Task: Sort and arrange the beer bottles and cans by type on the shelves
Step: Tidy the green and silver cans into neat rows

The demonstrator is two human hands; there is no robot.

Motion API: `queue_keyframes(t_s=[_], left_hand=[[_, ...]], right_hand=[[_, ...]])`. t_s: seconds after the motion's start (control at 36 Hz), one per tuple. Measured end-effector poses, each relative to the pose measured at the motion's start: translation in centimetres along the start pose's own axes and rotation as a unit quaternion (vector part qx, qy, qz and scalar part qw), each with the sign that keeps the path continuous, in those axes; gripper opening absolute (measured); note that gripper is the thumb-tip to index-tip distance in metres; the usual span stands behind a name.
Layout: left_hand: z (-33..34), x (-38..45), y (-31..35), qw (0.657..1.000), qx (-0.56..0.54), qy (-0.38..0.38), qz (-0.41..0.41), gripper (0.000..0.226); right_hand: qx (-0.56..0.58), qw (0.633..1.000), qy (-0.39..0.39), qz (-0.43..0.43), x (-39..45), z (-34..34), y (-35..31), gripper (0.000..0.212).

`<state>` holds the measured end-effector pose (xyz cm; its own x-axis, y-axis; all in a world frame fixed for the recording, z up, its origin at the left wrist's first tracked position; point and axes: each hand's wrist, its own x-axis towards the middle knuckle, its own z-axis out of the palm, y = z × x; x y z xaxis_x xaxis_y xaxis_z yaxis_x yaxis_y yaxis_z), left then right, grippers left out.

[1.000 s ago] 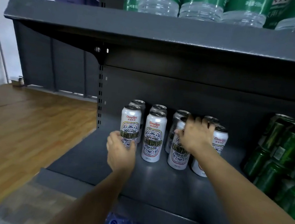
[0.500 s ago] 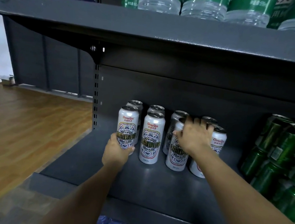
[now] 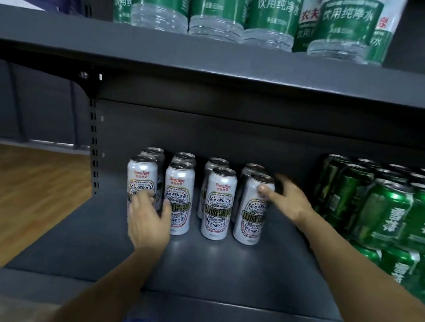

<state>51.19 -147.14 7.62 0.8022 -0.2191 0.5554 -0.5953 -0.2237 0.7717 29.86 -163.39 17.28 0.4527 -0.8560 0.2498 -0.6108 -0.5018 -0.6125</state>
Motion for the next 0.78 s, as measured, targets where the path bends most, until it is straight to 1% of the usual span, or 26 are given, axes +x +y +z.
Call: queue_keyframes(t_s=[0.06,0.14,0.25,0.31,0.39,0.5,0.56,0.58,0.61,0.64,0.69,0.72,0.78], left_hand=[[0.4,-0.7,0.4,0.999,-0.004,-0.024,-0.024,0.036],[1.0,-1.3,0.5,0.996,-0.007,-0.075,-0.05,0.056],[2.3,-1.6,-0.1,0.985,-0.024,-0.16,-0.067,0.085],[2.8,-1.4,-0.4,0.978,-0.04,-0.188,-0.082,0.092],[3.0,-0.8,-0.8,0.975,-0.045,-0.2,-0.088,0.092],[2.9,-0.3,-1.0,0.976,-0.019,-0.206,-0.073,0.086],[2.9,-0.2,-1.0,0.976,-0.013,-0.205,-0.073,0.081],[2.9,-0.2,-1.1,0.976,-0.012,-0.205,-0.071,0.079],[2.9,-0.1,-1.2,0.976,-0.009,-0.205,-0.067,0.078],[2.9,0.0,-1.3,0.976,-0.005,-0.207,-0.061,0.077],[3.0,0.3,-1.3,0.976,0.003,-0.213,-0.049,0.077],[3.0,0.4,-1.4,0.975,0.004,-0.216,-0.043,0.078],[3.0,0.5,-1.4,0.974,0.0,-0.221,-0.041,0.079]], right_hand=[[-0.006,1.0,-0.008,-0.013,-0.1,0.4,0.1,0.067],[-0.002,1.0,-0.001,-0.022,-0.2,1.0,0.3,0.056],[0.028,0.999,0.013,-0.015,-0.2,1.6,0.4,0.051],[0.027,0.999,0.015,-0.015,-0.2,1.8,0.4,0.048],[0.028,0.999,0.017,-0.018,-0.3,2.0,0.5,0.045],[0.021,1.0,0.008,-0.007,-0.2,2.0,0.7,0.042],[-0.01,1.0,-0.006,0.008,-0.2,1.8,0.4,0.05],[-0.058,0.998,-0.001,0.014,-0.2,1.6,0.1,0.059],[-0.119,0.993,0.024,0.008,-0.4,1.5,-0.3,0.07],[-0.175,0.982,0.067,-0.011,-0.6,1.3,-0.8,0.077],[-0.234,0.958,0.154,-0.065,-0.9,1.1,-2.4,0.076],[-0.249,0.949,0.171,-0.092,-1.0,1.1,-3.3,0.072],[-0.29,0.934,0.151,-0.144,-0.9,1.7,-5.0,0.065]])
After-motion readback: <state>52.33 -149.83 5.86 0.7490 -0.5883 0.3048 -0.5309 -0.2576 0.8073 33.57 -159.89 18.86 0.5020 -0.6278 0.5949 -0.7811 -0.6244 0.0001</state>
